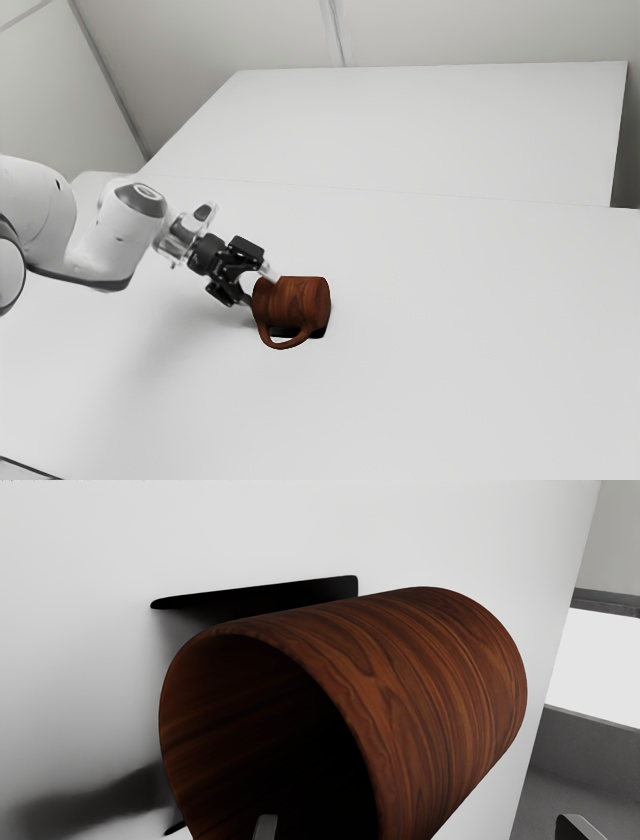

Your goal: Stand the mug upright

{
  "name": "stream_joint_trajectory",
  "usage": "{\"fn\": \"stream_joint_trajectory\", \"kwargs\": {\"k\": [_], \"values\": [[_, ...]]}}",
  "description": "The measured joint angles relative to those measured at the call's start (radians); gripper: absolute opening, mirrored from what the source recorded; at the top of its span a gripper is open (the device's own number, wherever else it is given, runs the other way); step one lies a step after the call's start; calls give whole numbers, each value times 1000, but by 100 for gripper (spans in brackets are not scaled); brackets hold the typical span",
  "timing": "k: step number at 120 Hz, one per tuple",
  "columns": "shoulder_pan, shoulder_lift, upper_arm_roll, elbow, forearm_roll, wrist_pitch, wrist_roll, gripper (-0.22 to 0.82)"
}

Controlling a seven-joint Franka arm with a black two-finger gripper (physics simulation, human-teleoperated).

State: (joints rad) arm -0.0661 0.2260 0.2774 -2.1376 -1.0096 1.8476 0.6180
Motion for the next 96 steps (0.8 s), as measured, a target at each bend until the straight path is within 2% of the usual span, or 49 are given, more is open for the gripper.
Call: {"fn": "stream_joint_trajectory", "kwargs": {"k": [12, 24, 45, 64, 82, 96], "values": [[0, 1, 0, -13, -43, -1, 30, 60], [0, 1, 0, -23, -71, 1, 55, 55], [0, -4, 0, -27, -88, 4, 89, 34], [-1, -6, -1, -23, -103, 0, 115, 21], [-9, -13, -3, -23, -119, -5, 134, 1], [-12, -21, -15, -24, -136, -10, 148, -8]]}}
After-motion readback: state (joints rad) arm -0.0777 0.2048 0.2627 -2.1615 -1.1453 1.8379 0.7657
